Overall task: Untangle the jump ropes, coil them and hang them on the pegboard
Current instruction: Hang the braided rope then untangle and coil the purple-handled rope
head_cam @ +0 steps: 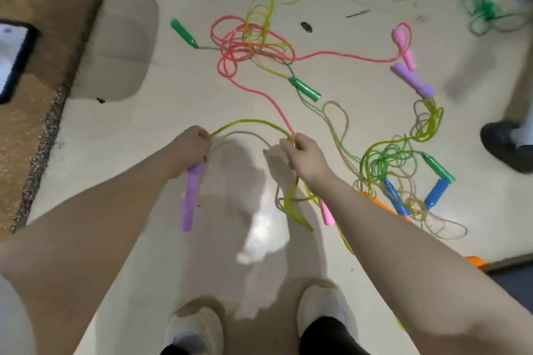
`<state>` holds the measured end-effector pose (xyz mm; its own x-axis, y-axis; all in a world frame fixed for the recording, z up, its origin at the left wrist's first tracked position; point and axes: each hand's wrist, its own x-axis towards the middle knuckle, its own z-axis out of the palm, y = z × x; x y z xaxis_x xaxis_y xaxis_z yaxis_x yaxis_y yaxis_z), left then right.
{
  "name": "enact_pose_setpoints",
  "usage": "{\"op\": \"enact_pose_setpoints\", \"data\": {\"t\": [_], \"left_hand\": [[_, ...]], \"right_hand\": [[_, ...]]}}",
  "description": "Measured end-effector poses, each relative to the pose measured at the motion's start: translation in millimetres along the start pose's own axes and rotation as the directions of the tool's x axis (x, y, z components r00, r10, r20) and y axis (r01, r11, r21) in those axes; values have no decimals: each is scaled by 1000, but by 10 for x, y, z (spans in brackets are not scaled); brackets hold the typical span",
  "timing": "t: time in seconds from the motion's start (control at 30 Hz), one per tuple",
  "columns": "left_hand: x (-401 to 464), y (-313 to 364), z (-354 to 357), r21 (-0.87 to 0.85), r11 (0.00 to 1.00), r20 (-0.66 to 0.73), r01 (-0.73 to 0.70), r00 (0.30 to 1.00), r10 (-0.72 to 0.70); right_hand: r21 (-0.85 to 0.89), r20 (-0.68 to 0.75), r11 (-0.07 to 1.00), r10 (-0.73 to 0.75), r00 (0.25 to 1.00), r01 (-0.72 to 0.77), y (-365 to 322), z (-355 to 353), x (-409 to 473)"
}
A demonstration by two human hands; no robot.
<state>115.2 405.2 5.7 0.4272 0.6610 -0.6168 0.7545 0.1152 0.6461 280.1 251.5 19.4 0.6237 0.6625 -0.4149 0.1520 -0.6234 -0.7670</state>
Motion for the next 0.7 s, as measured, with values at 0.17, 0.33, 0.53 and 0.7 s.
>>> {"op": "enact_pose_setpoints", "data": {"t": [0.17, 0.33, 0.53, 0.7], "left_hand": [[-197, 896, 553, -387, 920, 243, -59, 956, 164], [-533, 1501, 769, -422, 889, 445, -178, 814, 374], [-719, 1972, 846, -551, 798, 547, -244, 616, 567], [-795, 2139, 955, -879, 471, 357, -72, 554, 752]], "right_hand": [[396, -409, 916, 232, 883, -58, 87, -812, -19], [224, -480, 972, 48, 876, 70, -29, -1530, -252], [436, -486, 865, -4, 874, 247, -414, -1684, -38], [567, -275, 804, -22, 961, 181, -246, -1654, -33]]}}
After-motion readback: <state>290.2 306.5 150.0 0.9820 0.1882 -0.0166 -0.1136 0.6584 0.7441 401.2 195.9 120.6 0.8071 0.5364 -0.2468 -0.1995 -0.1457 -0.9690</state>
